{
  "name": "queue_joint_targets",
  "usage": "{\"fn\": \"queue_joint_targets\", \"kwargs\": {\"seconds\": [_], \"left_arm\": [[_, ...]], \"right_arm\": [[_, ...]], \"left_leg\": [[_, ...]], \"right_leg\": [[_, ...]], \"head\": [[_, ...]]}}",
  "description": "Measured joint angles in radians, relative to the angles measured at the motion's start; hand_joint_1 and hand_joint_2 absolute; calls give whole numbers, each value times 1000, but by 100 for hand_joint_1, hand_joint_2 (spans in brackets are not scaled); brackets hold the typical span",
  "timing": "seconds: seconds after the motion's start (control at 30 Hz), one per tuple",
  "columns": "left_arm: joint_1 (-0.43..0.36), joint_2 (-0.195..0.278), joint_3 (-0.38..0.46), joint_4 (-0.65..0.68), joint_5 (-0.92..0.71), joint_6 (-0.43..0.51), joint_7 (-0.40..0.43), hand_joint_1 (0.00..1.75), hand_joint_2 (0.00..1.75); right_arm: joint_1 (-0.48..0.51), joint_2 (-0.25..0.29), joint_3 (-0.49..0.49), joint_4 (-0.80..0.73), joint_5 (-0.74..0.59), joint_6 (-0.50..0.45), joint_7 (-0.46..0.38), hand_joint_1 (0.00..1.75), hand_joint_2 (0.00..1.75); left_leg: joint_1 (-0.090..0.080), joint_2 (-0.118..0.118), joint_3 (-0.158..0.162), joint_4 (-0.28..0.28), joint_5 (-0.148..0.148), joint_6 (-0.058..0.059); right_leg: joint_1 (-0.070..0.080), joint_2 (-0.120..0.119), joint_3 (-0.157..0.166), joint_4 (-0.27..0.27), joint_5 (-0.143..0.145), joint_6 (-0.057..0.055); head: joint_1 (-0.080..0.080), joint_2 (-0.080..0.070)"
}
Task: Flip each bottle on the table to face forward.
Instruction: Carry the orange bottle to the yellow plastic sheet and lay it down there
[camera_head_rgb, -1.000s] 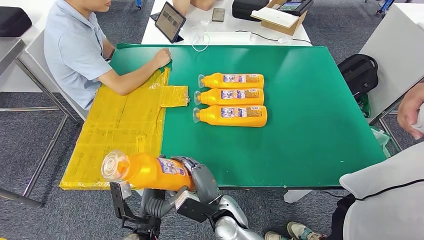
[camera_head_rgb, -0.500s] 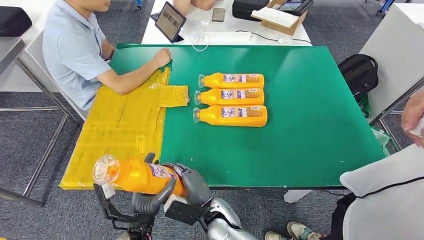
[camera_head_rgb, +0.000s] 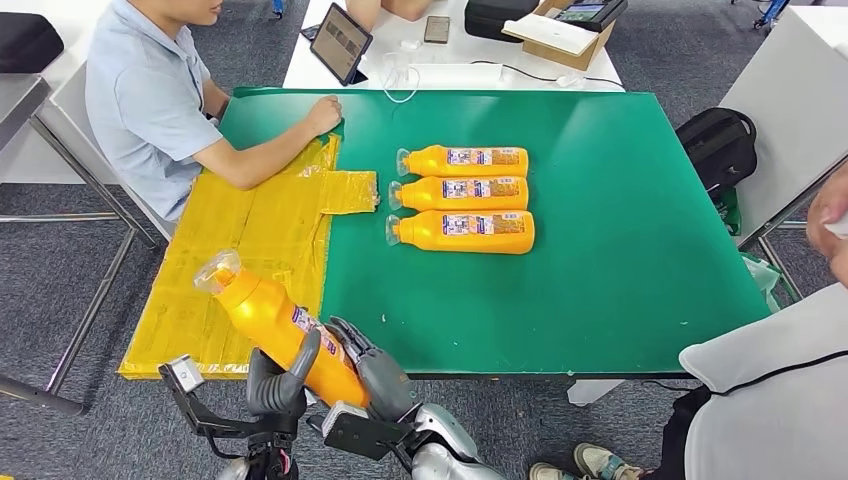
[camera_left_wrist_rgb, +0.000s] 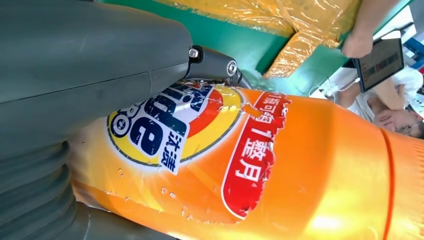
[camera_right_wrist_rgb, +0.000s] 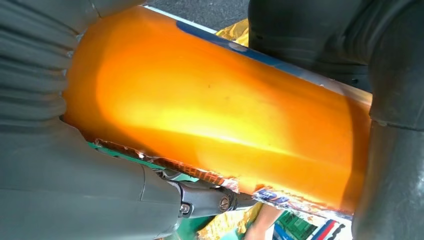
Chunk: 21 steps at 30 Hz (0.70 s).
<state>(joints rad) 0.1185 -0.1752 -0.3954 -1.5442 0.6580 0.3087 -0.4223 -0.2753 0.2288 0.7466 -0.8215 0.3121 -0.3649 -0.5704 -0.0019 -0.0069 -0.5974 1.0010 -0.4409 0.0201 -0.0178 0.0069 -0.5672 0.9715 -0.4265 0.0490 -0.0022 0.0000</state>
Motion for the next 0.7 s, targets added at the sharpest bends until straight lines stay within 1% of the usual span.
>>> {"fn": "queue_joint_targets", "kwargs": {"seconds": [0.2,0.33,0.43,0.5,0.57,0.7], "left_arm": [[-4,-2,5,0,0,12,21,175,175],[-10,-1,5,1,19,-7,38,175,175],[-12,4,11,-3,-3,10,13,175,175],[-13,10,29,-12,-68,58,-31,175,175],[-15,19,55,-22,-160,126,-78,175,175],[-14,34,114,-32,-412,294,-184,175,175]], "right_arm": [[10,0,0,0,-29,-29,-27,0,0],[18,-1,0,-14,-43,-63,-43,0,0],[30,-8,-10,-40,-45,-102,-50,0,0],[43,-20,-27,-63,-48,-131,-56,0,0],[58,-35,-49,-88,-46,-159,-59,0,0],[105,-68,-112,-146,4,-233,-64,0,0]], "left_leg": [[0,0,0,0,0,0],[0,0,0,0,0,0],[0,0,0,0,0,0],[0,0,0,0,0,0],[0,0,0,0,0,0],[0,0,0,0,0,0]], "right_leg": [[0,0,0,0,0,0],[0,0,0,0,0,0],[0,0,0,0,0,0],[0,0,0,0,0,0],[0,0,0,0,0,0],[0,0,0,0,0,0]], "head": [[0,0],[0,0],[0,0],[0,0],[0,0],[0,0]]}}
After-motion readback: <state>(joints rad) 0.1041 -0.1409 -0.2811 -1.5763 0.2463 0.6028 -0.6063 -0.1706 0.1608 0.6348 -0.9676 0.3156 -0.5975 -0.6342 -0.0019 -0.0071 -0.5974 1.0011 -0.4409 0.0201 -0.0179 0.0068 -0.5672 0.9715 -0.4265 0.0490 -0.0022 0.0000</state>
